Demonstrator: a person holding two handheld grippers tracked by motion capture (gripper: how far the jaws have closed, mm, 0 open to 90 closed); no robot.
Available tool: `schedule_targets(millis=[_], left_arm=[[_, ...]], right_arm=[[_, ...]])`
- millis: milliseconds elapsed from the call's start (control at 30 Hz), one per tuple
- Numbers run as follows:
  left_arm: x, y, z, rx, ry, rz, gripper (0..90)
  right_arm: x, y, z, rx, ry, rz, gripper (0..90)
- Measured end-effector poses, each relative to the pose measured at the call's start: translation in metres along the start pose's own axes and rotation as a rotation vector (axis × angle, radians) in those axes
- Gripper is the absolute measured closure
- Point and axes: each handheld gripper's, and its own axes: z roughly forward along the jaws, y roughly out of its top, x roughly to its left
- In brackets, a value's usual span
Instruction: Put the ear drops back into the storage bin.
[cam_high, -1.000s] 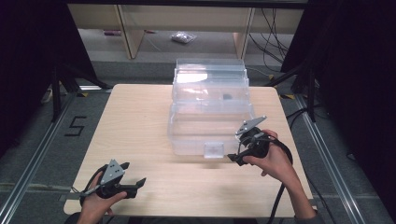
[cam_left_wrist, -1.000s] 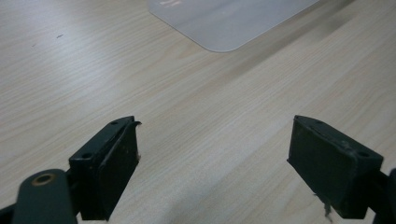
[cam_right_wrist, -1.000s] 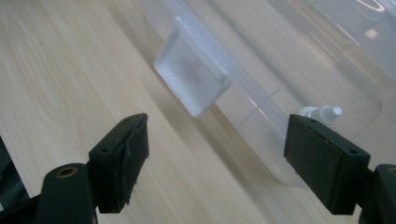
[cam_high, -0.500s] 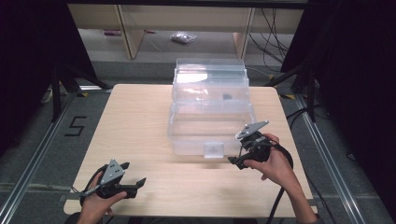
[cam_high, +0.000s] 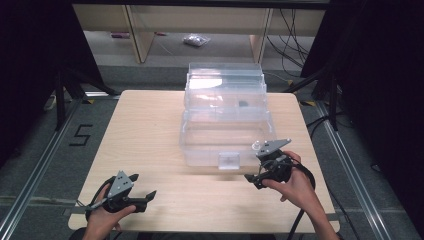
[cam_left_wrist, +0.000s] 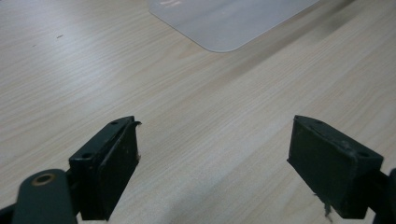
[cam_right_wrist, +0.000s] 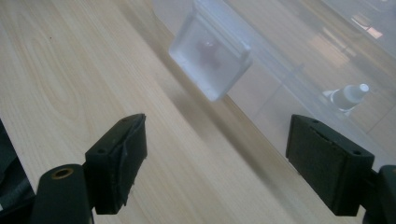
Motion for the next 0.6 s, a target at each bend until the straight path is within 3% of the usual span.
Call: schedule_targets(millis=[333,400,600], left_arm=[[0.0,0.0,0.0,0.0,0.0,0.0,15.5],[0.0,0.0,0.0,-0.001,-0.001,-0.001,15.5],[0.0,0.0,-0.001,0.004,0.0,0.006,15.5]], right_arm=[[0.008,-0.01,0.005,-0.031,0.005,-0.006,22.2],[0.008,-0.012,0.005,-0.022,0.001,-0.029,21.7],[0.013,-0.018,0.01,-0.038,0.005,-0.013,24.0]])
